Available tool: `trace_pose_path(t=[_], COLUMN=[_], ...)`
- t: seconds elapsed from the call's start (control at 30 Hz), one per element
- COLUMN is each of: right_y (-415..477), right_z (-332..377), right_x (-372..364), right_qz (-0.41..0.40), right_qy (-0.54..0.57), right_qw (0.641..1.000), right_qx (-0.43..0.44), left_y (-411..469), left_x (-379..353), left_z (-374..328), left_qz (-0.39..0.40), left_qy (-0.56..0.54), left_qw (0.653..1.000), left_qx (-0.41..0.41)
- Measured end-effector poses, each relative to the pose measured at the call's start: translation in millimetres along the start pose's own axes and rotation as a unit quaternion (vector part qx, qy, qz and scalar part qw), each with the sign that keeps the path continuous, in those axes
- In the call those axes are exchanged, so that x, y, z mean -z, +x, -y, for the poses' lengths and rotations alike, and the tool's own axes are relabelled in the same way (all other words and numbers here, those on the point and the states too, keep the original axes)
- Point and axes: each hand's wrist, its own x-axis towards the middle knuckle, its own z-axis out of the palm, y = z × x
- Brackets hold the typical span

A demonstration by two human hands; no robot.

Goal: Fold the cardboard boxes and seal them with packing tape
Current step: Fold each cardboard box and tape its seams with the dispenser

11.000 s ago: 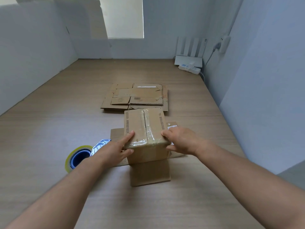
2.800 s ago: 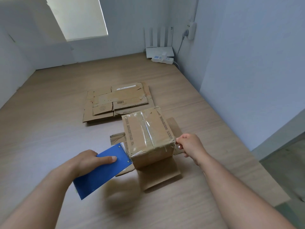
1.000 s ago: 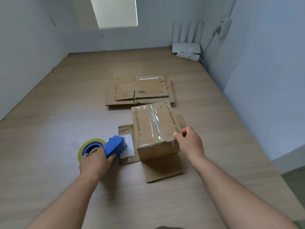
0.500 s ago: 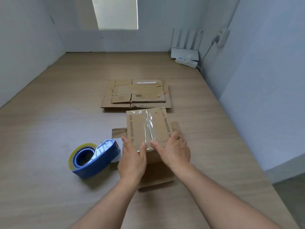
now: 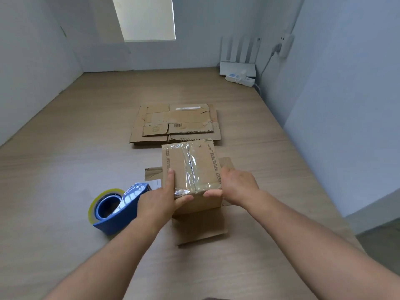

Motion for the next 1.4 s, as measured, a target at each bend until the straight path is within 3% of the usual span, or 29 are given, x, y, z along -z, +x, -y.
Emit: trace_pose_path(t=[0.2, 0.4, 0.53, 0.67, 0.77, 0.9, 1.03, 1.2, 1.4], right_y=[-8.1, -7.9, -10.6, -9.5, -4.9, -3.0, -5.0, -10.3, -5.3], right_z=[-24.0, -26.1, -41.6, -51.0, -43.1, -31.5, -29.1, -28.3, -24.7], right_x=[-4.9, 2.0, 12.0, 22.5, 20.7, 13.2, 8.0, 8.5, -5.8], right_qz=[0.023, 0.063, 0.097, 0.007, -0.022, -0.029, -0.07, -0.163, -0.208], right_qy=[0.001, 0.046, -0.031, -0.048, -0.068, -0.072, -0.067, -0.063, -0.046], right_qw=[0.992, 0.987, 0.984, 0.984, 0.967, 0.961, 0.958, 0.936, 0.928], right_qx=[0.124, 0.138, 0.149, 0.172, 0.243, 0.264, 0.27, 0.306, 0.305], left_y=[12.1, 12.0, 10.4, 7.6, 9.8, 13.1, 14.3, 19.5, 20.6], left_x=[-1.2, 6.8, 18.4, 36.8, 40.7, 35.6, 27.0, 38.4, 31.6], left_z=[23.5, 38.7, 44.5, 55.7, 54.9, 47.3, 41.5, 52.8, 49.7], left_qz=[0.028, 0.11, 0.161, 0.181, 0.137, 0.086, 0.074, 0.131, 0.064], left_qy=[0.01, -0.057, -0.099, -0.097, 0.005, 0.072, 0.066, 0.007, 0.062], left_qw=[0.997, 0.984, 0.973, 0.965, 0.974, 0.98, 0.984, 0.976, 0.98], left_qx=[-0.072, -0.126, -0.136, -0.165, -0.181, -0.165, -0.149, -0.173, -0.179])
